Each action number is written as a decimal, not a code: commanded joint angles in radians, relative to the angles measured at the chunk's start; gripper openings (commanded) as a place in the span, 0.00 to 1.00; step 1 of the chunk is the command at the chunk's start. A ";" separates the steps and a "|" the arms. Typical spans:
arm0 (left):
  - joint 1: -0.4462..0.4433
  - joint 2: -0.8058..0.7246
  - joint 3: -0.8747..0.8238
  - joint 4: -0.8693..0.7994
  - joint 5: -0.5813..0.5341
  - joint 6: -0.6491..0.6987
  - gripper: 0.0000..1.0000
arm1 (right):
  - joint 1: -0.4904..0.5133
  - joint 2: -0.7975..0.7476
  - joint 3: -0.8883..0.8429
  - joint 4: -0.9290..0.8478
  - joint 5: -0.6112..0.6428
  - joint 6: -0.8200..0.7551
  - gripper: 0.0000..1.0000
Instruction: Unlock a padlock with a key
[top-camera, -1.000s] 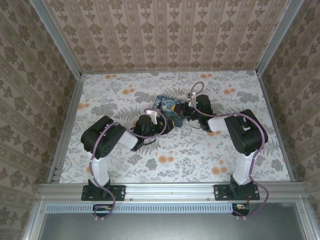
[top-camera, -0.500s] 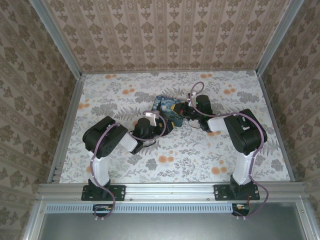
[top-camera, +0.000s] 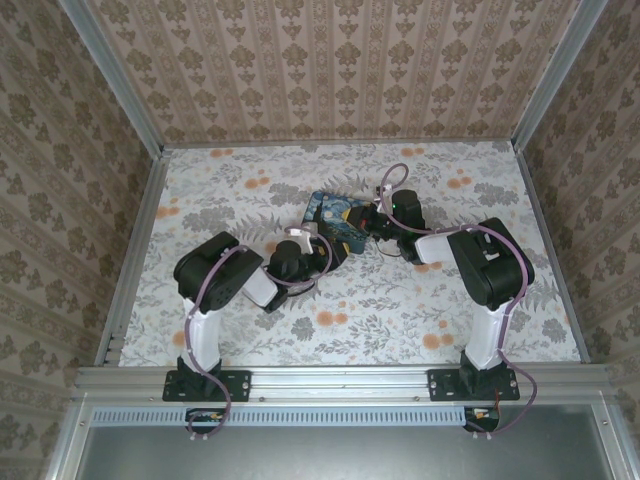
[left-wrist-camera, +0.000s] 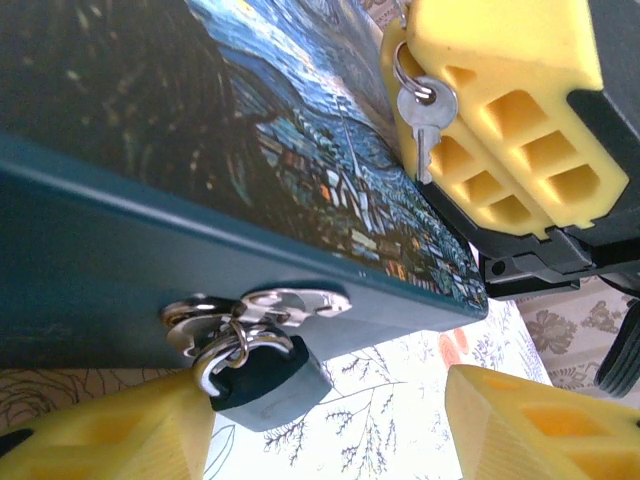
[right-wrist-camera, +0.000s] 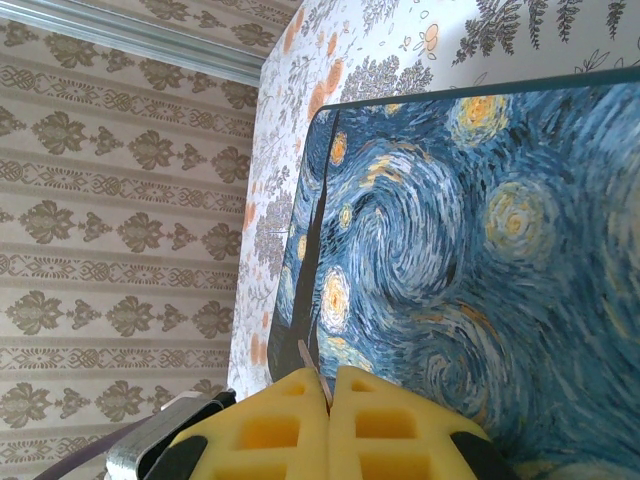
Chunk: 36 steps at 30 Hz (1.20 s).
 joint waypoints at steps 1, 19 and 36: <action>-0.015 0.018 0.006 0.007 -0.033 -0.020 0.63 | 0.005 0.049 -0.015 -0.058 0.002 0.001 0.00; -0.052 -0.011 -0.023 0.021 -0.167 -0.053 0.64 | 0.004 0.062 -0.020 -0.033 -0.004 0.013 0.00; -0.078 -0.093 -0.036 0.021 -0.190 -0.050 0.63 | 0.004 0.078 -0.024 -0.013 -0.007 0.023 0.00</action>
